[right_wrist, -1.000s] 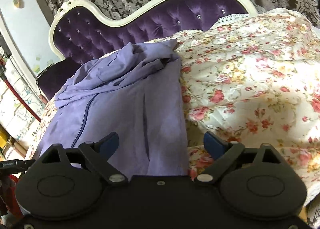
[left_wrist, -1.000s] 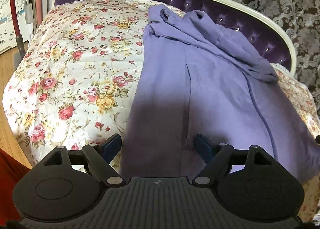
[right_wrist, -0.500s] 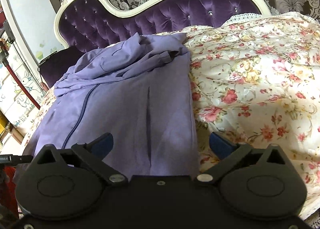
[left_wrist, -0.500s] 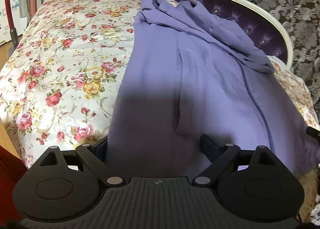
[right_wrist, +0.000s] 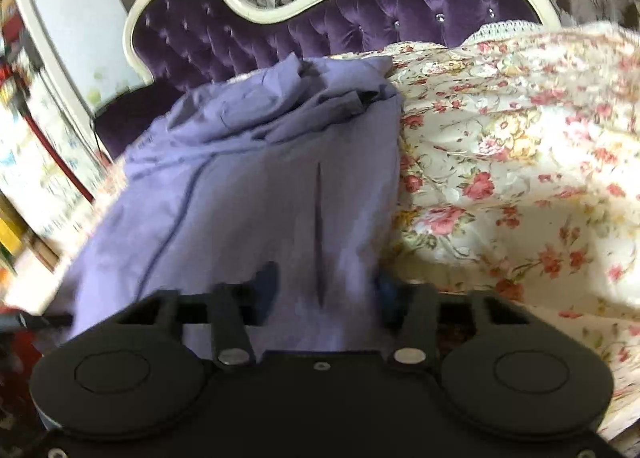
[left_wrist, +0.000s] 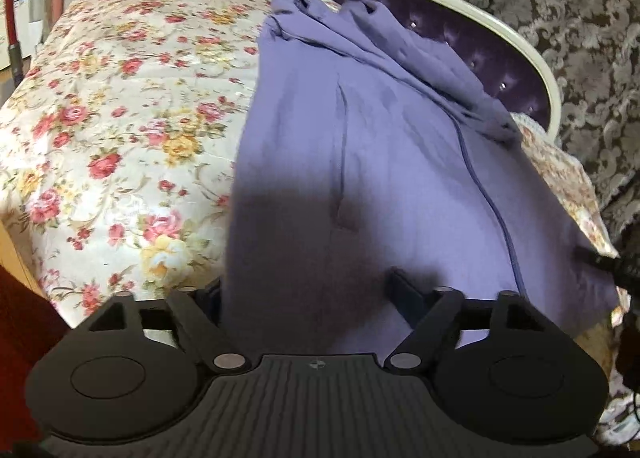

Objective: Fold small clothes

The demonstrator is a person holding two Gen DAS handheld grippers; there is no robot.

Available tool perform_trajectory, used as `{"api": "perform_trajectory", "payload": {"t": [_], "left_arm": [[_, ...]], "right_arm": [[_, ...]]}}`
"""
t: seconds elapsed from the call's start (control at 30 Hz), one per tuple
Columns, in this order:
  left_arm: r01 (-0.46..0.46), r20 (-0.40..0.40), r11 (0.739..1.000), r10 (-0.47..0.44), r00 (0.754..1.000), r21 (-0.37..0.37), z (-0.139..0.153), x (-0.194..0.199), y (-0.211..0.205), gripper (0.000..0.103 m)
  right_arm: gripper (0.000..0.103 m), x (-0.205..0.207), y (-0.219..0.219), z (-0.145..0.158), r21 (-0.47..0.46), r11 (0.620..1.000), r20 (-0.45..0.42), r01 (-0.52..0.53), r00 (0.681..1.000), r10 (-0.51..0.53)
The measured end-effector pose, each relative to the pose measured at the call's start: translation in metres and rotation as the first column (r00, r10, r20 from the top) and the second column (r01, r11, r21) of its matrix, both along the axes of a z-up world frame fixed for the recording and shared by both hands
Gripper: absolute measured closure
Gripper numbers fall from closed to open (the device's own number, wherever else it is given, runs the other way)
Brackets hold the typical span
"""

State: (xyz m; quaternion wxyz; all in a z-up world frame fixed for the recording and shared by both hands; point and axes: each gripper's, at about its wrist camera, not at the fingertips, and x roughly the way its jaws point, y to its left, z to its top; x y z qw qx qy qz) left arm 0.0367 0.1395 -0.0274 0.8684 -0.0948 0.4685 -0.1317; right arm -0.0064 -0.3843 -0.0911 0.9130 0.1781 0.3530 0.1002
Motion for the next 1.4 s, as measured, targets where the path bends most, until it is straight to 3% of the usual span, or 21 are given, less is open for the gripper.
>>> {"api": "perform_trajectory", "payload": {"t": [0.03, 0.07, 0.2, 0.33, 0.53, 0.9, 1.03, 1.17, 1.27, 1.4], "left_arm": [[-0.013, 0.012, 1.0, 0.013, 1.0, -0.009, 0.001, -0.002, 0.004, 0.049], [-0.01, 0.027, 0.999, 0.011, 1.0, -0.033, 0.003, -0.003, 0.008, 0.072], [-0.026, 0.039, 0.995, 0.03, 0.999, -0.091, 0.009, -0.004, 0.016, 0.093], [-0.064, 0.018, 0.975, 0.069, 0.997, -0.213, 0.016, 0.002, 0.029, 0.095], [-0.092, -0.008, 0.908, 0.097, 0.995, -0.409, 0.034, 0.016, 0.045, 0.095], [-0.016, 0.138, 0.832, 0.111, 0.984, -0.555, 0.088, 0.079, 0.037, 0.095], [-0.001, 0.199, 0.822, 0.139, 0.97, -0.57, 0.104, 0.114, 0.032, 0.095], [-0.03, 0.205, 0.791, 0.195, 0.959, -0.611, 0.112, 0.168, 0.027, 0.095], [-0.055, 0.22, 0.796, 0.233, 0.947, -0.603, 0.114, 0.207, 0.024, 0.094], [-0.128, 0.175, 0.799, 0.279, 0.944, -0.588, 0.1, 0.263, 0.016, 0.094]], "right_arm": [[0.084, 0.0, 0.001, 0.0, -0.011, 1.0, -0.01, 0.001, 1.0, -0.001], [0.086, 0.0, 0.0, 0.0, -0.004, 1.0, -0.023, 0.003, 1.0, -0.003], [0.087, 0.001, -0.011, -0.001, 0.104, 0.995, -0.035, 0.006, 0.999, -0.002], [0.089, -0.001, -0.027, 0.003, 0.283, 0.959, -0.018, 0.028, 1.0, -0.023], [0.089, 0.003, -0.04, 0.019, 0.494, 0.869, 0.044, 0.025, 0.998, -0.054], [0.089, 0.061, -0.041, 0.053, 0.677, 0.735, 0.188, -0.05, 0.976, -0.106], [0.089, 0.098, -0.043, 0.07, 0.675, 0.734, 0.238, -0.072, 0.963, -0.125], [0.089, 0.149, -0.047, 0.082, 0.676, 0.734, 0.257, -0.063, 0.954, -0.155], [0.089, 0.193, -0.049, 0.085, 0.655, 0.755, 0.255, -0.027, 0.949, -0.187], [0.089, 0.253, -0.043, 0.075, 0.611, 0.79, 0.217, 0.045, 0.951, -0.222]]}}
